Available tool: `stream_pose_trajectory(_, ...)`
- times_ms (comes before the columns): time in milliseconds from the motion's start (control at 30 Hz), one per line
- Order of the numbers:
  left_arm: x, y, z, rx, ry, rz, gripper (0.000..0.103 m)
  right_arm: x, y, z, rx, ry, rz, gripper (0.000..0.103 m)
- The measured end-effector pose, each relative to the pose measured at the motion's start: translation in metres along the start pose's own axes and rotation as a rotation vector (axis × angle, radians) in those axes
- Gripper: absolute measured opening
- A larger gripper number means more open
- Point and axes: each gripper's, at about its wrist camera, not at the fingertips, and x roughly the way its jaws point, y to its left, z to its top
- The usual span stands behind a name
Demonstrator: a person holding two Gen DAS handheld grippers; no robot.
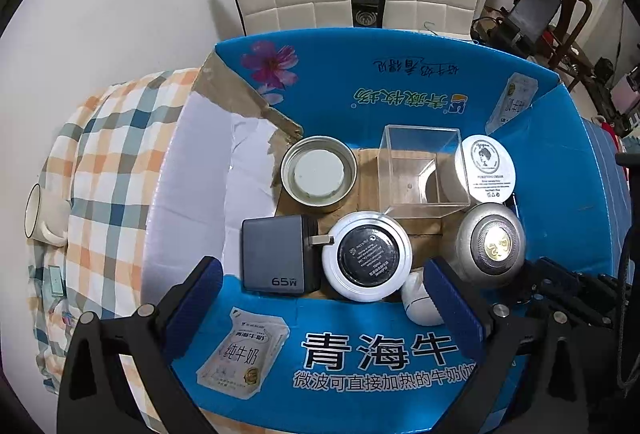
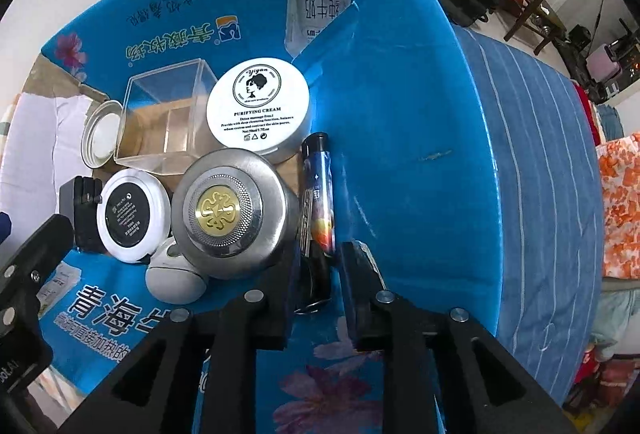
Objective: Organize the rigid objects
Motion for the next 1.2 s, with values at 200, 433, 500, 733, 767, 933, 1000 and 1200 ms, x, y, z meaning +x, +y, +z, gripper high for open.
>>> stream_pose_trajectory(200,-0.012,0.001,0.002,0.0,-0.002,-0.002,0.103,-0.013,0.005,-0.003,-0.009,-0.003,-0.006,0.043)
stream_pose_trajectory(433,-0.063,0.006,-0.002,-0.033,-0.024,-0.017,0.103,-0.066,-0.001,-0.013,-0.015,-0.077,0.038,0.099)
stream_pose_trajectory(500,-0.086,0.009,-0.004,-0.044,-0.032,-0.016,0.103,-0.089,-0.007,-0.019,-0.007,-0.095,0.044,0.099)
stream_pose_trajectory(733,-0.157,0.023,-0.011,-0.087,-0.056,-0.01,0.103,-0.186,-0.022,-0.043,0.009,-0.2,0.068,0.099)
stream_pose_trajectory(767,-0.172,0.025,-0.013,-0.091,-0.068,-0.004,0.103,-0.199,-0.021,-0.045,0.011,-0.215,0.072,0.099)
stream_pose_trajectory(933,-0.216,0.034,-0.02,-0.113,-0.106,-0.003,0.103,-0.266,-0.028,-0.062,0.018,-0.283,0.102,0.1)
stream_pose_trajectory(1000,-0.23,0.036,-0.023,-0.117,-0.118,-0.001,0.103,-0.283,-0.029,-0.068,0.013,-0.295,0.115,0.1)
stream_pose_trajectory(1200,-0.256,0.035,-0.037,-0.109,-0.138,0.0,0.103,-0.328,-0.032,-0.086,0.0,-0.326,0.139,0.1)
